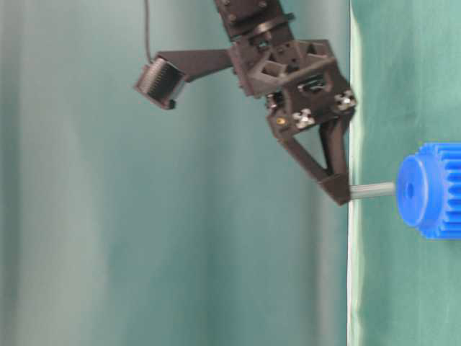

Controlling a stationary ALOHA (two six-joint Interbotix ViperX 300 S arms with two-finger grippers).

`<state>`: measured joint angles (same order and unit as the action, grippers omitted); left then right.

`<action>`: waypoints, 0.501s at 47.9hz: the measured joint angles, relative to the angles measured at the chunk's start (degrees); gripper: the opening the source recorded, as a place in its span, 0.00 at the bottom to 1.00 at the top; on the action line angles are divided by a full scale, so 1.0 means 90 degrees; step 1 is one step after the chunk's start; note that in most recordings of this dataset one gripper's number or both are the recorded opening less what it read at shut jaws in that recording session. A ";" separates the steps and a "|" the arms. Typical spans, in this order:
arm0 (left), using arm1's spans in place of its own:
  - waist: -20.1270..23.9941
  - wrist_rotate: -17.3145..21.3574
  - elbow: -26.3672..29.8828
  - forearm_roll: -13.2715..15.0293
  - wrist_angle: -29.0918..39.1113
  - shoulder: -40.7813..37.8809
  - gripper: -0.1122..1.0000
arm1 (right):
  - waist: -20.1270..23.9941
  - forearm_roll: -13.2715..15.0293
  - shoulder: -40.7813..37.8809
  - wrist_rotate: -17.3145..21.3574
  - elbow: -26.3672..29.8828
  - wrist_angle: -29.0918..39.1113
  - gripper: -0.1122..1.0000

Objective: Insert the shaft placed at a random location into the center hole of the medium gear at another random location.
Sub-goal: 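Lower the shaft into the gear's center hole with the right gripper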

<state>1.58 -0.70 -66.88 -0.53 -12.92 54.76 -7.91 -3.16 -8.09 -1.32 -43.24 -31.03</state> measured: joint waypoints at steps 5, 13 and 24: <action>0.0000 0.0000 0.0000 -0.0010 0.0000 0.0000 0.10 | -0.0020 -0.0010 -0.0156 0.0000 0.0020 -0.0039 0.23; 0.0000 0.0000 0.0000 0.0000 0.0000 0.0000 0.10 | 0.0000 -0.0010 -0.0352 -0.0010 0.0059 -0.0088 0.23; 0.0000 0.0000 -0.0010 -0.0010 0.0000 0.0000 0.10 | 0.0000 -0.0020 -0.0400 -0.0010 0.0059 -0.0088 0.23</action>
<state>1.58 -0.70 -66.97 -0.62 -12.92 54.76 -7.91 -3.34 -11.69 -1.41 -42.71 -31.82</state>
